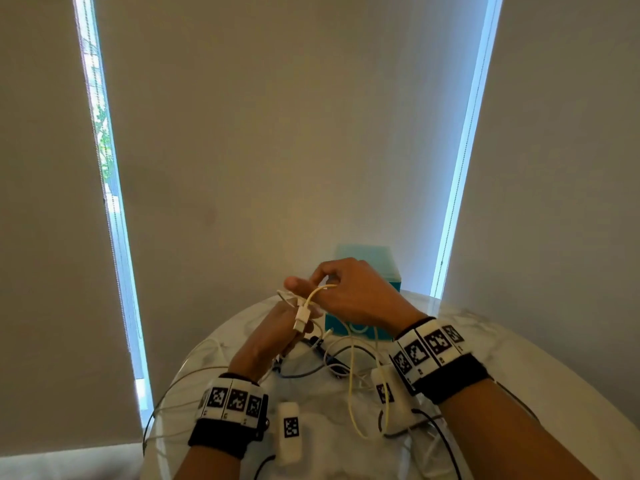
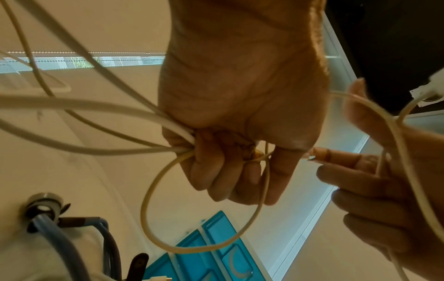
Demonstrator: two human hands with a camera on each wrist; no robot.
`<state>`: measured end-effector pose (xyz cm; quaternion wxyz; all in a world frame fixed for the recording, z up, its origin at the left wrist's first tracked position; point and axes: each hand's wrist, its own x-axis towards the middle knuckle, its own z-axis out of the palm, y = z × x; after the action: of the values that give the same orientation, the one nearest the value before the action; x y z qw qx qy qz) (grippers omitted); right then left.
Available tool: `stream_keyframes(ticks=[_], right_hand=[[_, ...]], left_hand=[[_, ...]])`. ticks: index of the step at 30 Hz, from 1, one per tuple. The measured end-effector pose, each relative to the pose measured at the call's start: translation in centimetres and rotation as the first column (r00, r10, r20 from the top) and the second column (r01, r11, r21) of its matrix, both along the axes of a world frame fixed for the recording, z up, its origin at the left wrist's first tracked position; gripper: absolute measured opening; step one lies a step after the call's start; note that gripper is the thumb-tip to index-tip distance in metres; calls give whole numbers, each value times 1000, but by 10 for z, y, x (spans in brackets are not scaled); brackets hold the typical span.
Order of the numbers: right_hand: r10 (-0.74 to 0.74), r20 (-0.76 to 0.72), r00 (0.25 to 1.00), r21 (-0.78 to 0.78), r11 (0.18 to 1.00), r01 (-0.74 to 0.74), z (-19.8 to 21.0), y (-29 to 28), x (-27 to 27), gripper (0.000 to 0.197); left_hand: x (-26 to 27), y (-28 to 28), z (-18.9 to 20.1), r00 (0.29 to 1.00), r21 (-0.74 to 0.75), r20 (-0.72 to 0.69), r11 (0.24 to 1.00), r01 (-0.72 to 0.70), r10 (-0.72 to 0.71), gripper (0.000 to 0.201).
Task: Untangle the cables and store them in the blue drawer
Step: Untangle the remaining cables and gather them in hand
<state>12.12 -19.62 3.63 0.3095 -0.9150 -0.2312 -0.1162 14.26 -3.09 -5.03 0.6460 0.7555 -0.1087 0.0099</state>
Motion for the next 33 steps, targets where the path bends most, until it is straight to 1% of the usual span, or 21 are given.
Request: stream_keyframes(ticks=[3, 5, 7, 8, 9, 10, 11, 12, 13, 15, 16, 17, 20, 22, 24, 26, 27, 29, 30, 32, 33], right_hand=[[84, -37, 996, -14, 996, -84, 2, 0, -2, 45], [136, -49, 990, -16, 990, -137, 1, -3, -1, 36], [160, -3, 987, -69, 985, -160, 1, -5, -2, 25], [166, 12, 986, -35, 986, -165, 2, -7, -2, 21], [149, 21, 989, 61, 987, -150, 3, -11, 0, 20], [93, 20, 995, 210, 973, -95, 5, -16, 3, 21], [0, 13, 1000, 376, 927, -4, 6, -24, 6, 22], [-111, -11, 994, 528, 844, 100, 7, -32, 11, 27], [-195, -58, 979, 646, 740, 186, 7, -41, 16, 33], [-229, -185, 956, 800, 530, 282, 2, -57, 24, 40], [-206, -238, 949, 843, 442, 307, 0, -62, 26, 39], [-196, -272, 942, 863, 384, 329, -1, -68, 29, 38], [-223, -313, 923, 894, 258, 365, 0, -78, 29, 38], [-226, -307, 924, 924, 161, 346, 2, -82, 28, 36], [-223, -264, 938, 947, 123, 296, 6, -83, 25, 35], [-201, -211, 957, 957, 155, 244, 9, -81, 21, 35], [-184, -196, 963, 950, 207, 233, 8, -78, 22, 35], [-161, -207, 965, 891, 375, 254, 3, -70, 23, 32], [-187, -226, 956, 833, 472, 289, 0, -66, 23, 31], [-311, -207, 928, 641, 674, 368, -8, -58, 23, 28], [-374, -153, 915, 507, 764, 398, -11, -51, 19, 28]], left_hand=[[0, 0, -1, 999, 28, 32, 999, 18, -19, 8], [0, -2, -2, 996, 15, 74, 999, 52, -53, 14], [3, -2, -5, 998, -20, 38, 999, 47, -47, 7], [4, 0, -7, 999, -13, 10, 999, 47, -47, 15], [5, 1, -10, 997, -38, -20, 996, 77, -78, 20], [5, 4, -12, 991, -105, -34, 986, 126, -130, 27], [6, 6, -14, 982, -199, -38, 964, 175, -186, 37], [7, 8, -14, 975, -324, -37, 926, 196, -219, 43], [9, 9, -14, 978, -440, -40, 882, 168, -206, 44], [15, 10, -14, 984, -598, -49, 794, 107, -170, 42], [19, 10, -15, 986, -652, -54, 754, 86, -159, 42], [22, 10, -17, 987, -699, -51, 711, 73, -152, 39], [33, 14, -24, 992, -823, -67, 568, 8, -111, 34], [34, 16, -25, 991, -887, -96, 460, -44, -90, 35], [35, 17, -26, 988, -918, -140, 381, -107, -59, 37], [36, 17, -27, 985, -900, -169, 405, -163, 21, 35], [36, 17, -27, 984, -881, -167, 439, -177, 61, 34], [37, 16, -27, 985, -856, -140, 487, -172, 101, 34], [37, 15, -26, 986, -843, -128, 513, -164, 106, 34], [36, 14, -24, 987, -798, -107, 582, -157, 119, 31], [36, 13, -24, 987, -777, -95, 611, -153, 127, 29]])
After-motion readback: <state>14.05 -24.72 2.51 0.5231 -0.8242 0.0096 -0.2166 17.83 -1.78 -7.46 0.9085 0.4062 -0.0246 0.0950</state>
